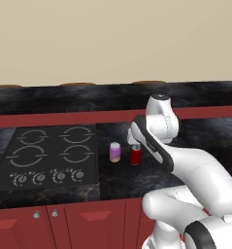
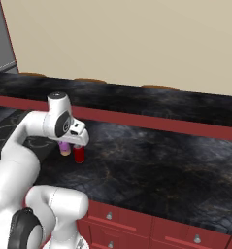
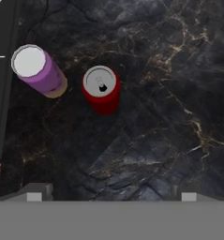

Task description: Four empty soda cans are scattered around the kitchen. Gather all the cans and cluster them next to the stove for recycling.

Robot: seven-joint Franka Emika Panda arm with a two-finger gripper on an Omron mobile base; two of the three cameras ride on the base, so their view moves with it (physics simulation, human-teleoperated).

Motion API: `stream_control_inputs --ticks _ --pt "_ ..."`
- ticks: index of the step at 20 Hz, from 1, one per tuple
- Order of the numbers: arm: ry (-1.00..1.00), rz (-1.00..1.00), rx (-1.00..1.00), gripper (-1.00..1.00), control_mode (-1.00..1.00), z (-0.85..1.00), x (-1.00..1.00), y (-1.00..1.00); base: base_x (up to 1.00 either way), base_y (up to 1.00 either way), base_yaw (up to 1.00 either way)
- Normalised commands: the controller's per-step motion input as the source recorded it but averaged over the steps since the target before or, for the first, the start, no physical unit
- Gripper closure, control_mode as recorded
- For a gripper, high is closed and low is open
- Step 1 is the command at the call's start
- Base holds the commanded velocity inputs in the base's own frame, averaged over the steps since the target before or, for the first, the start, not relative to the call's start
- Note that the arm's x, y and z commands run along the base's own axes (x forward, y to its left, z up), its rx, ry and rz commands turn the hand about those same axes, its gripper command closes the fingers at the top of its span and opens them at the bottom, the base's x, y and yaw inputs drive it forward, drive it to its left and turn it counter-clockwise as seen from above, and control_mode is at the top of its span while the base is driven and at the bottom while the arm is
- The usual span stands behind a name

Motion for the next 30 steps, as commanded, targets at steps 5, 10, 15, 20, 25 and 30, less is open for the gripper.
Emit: stream_control_inputs --ticks 5,10,15,20,25,30 --pt "0.00 0.01 0.00 -1.00 -1.00 0.09 -0.23 -0.01 0.00 0.00 0.00" --pt "0.00 0.06 0.00 -1.00 -1.00 0.10 -0.09 0.00 0.00 0.00 0.00" --pt "0.00 0.13 0.00 -1.00 -1.00 0.00 -0.14 0.00 0.00 0.00 0.00" --pt "0.05 0.09 0.00 -1.00 -1.00 0.00 -0.14 0.00 0.00 0.00 0.00" --pt "0.01 0.00 0.00 -1.00 1.00 0.00 0.00 0.02 -0.14 0.01 0.01" --pt "0.00 0.00 0.00 -1.00 1.00 0.00 0.00 0.00 -0.84 0.07 0.06"
